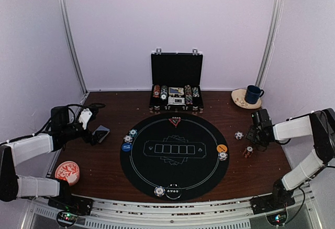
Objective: Distribute texas hold em gaming equipment
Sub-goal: Pick up the poker chip from the pile of poker chips.
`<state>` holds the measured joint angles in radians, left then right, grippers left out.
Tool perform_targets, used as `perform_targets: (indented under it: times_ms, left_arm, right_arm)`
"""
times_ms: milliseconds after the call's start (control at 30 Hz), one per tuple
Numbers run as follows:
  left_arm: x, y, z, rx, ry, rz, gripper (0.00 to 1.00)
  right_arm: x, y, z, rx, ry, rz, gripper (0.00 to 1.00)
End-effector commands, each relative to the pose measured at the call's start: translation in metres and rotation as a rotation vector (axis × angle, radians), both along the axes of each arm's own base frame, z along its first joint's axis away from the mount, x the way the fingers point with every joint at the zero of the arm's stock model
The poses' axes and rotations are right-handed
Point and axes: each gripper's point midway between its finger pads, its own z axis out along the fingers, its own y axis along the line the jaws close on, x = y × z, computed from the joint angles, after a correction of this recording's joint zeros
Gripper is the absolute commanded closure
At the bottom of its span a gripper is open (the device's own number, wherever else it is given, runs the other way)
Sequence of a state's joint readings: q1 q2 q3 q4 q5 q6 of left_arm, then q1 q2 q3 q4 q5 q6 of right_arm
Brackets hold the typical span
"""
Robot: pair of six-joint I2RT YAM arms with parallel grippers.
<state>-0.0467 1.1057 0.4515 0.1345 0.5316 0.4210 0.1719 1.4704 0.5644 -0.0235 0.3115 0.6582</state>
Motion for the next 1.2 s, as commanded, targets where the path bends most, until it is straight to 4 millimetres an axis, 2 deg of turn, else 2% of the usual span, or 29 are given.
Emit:
perform_targets:
  times_ms: [0,333,867,1167]
  left_arm:
    - [0.003,-0.002,0.007,-0.001,-0.045,-0.016,0.02]
    - [0.003,-0.003,0.008,-0.001,-0.046,-0.017,0.02]
    - [0.002,-0.003,0.007,-0.002,-0.042,-0.018,0.02]
    - [0.003,-0.003,0.007,-0.001,-0.044,-0.020,0.02]
  right_arm:
    - [0.008,-0.001,0.005,0.004,-0.022,-0.004,0.34]
    - [0.008,-0.003,0.012,-0.005,-0.046,-0.009,0.45]
    - [0.006,-0.004,0.015,-0.013,-0.051,-0.013,0.57]
    - [0.005,-0.005,0.015,-0.020,-0.046,-0.013,0.58]
